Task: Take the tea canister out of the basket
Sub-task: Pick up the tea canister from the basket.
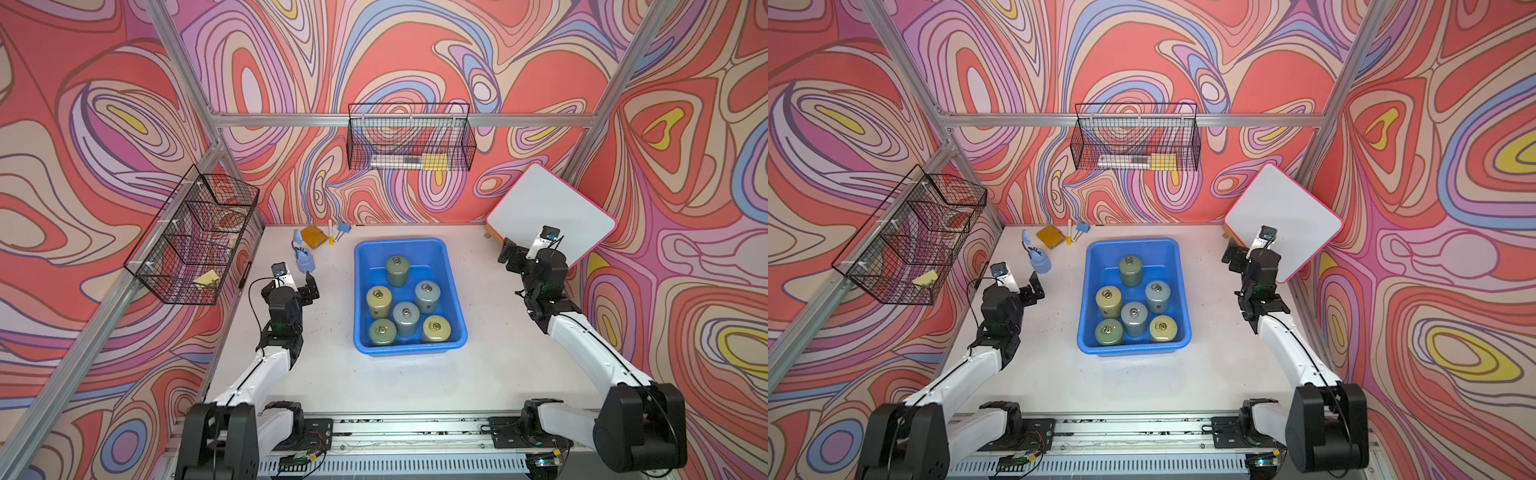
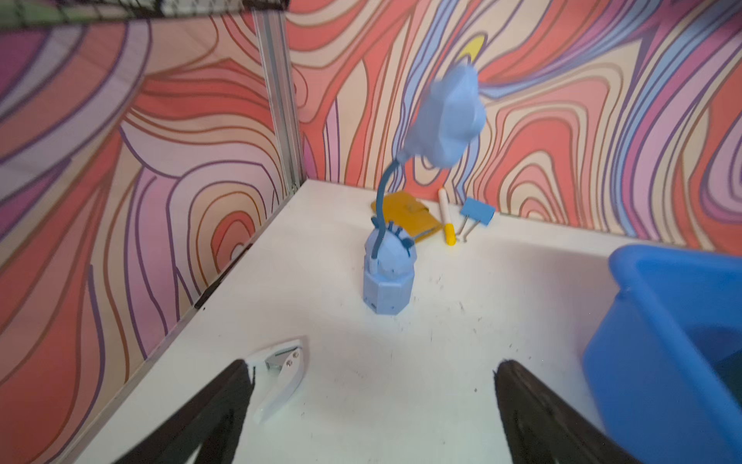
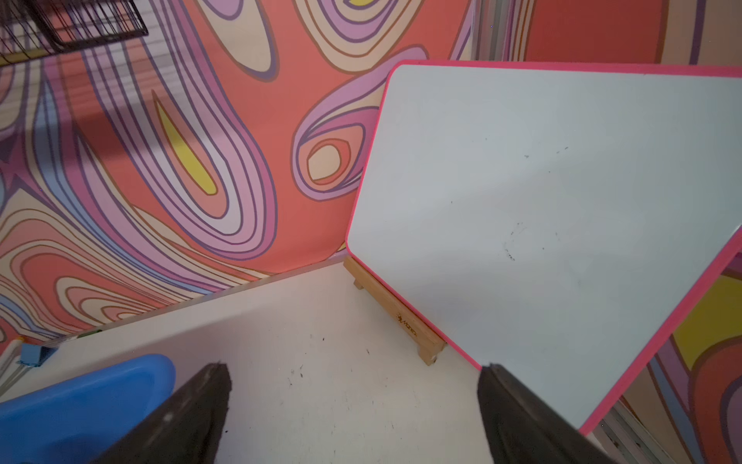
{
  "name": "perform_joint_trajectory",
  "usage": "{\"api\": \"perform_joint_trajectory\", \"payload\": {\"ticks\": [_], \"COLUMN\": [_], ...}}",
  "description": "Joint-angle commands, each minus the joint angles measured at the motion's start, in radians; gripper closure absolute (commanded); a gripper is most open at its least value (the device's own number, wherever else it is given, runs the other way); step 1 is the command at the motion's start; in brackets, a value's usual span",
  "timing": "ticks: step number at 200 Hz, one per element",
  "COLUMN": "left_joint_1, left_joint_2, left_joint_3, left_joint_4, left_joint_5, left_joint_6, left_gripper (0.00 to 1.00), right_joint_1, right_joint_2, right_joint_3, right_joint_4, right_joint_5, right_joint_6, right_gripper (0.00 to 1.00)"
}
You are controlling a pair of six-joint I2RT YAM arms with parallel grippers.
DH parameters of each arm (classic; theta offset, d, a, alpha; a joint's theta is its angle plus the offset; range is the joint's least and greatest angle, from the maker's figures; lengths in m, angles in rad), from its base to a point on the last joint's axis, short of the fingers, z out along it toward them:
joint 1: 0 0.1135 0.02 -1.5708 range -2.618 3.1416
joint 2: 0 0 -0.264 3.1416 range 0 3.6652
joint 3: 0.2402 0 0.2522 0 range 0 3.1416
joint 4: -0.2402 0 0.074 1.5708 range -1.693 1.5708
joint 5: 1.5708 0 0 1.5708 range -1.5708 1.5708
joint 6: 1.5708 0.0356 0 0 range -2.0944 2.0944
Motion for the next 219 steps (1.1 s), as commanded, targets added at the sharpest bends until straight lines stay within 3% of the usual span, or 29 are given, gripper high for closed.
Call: {"api": "perform_joint_trajectory", "payload": {"ticks": [1,22,60,90,106,143,219], "left_joint_1": [0.005,0.005,0.004,0.0,-0.022,-0.137,-0.215], "left_joint_2": [-0.101,-0.168,-0.232,-0.189,-0.156,-0.137,-0.172], "left_joint_3": [0.077,0.132,0.116,0.171,0.212,0.27,0.277], "left_joint_4": [-0.307,-0.465,-0.48,-0.538,-0.594,-0.718,-0.897], "left_joint_5": [-0.019,0.037,0.314,0.525,0.592,0.515,0.494], "left_joint_6": [-0.121,-0.143,-0.2,-0.251,-0.254,-0.238,-0.267], "left_gripper": [0.01,0.01,0.01,0.01,0.01,0.01,0.01], "right_joint_1": [-0.004,-0.004,-0.004,0.025,0.081,0.256,0.49], "right_joint_2": [-0.03,-0.036,0.014,0.076,0.106,0.197,0.445], "right_joint_3": [0.055,0.128,0.243,0.323,0.359,0.464,0.709], "right_joint_4": [-0.307,-0.421,-0.553,-0.649,-0.696,-0.813,-1.03], "right_joint_5": [-0.056,-0.151,-0.404,-0.542,-0.52,-0.386,-0.169], "right_joint_6": [0.099,0.106,0.091,0.106,0.101,0.09,0.125], "right_gripper": [0.02,0.02,0.02,0.02,0.02,0.02,0.03]}}
